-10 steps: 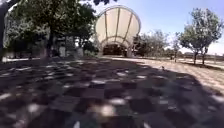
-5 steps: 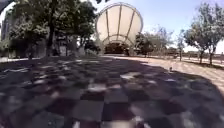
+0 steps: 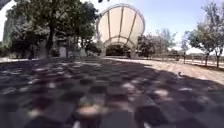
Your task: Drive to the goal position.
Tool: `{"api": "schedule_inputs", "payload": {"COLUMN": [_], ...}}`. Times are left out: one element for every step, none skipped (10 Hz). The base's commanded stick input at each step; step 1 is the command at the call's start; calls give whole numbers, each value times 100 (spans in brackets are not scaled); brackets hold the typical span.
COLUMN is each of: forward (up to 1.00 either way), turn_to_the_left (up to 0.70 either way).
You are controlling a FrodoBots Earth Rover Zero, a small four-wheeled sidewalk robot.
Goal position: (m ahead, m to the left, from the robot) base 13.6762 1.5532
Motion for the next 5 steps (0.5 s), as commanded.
{"api": "schedule_inputs", "payload": {"forward": [100, 100, 100, 100, 100], "turn_to_the_left": [0, 0, 0, 0, 0]}}
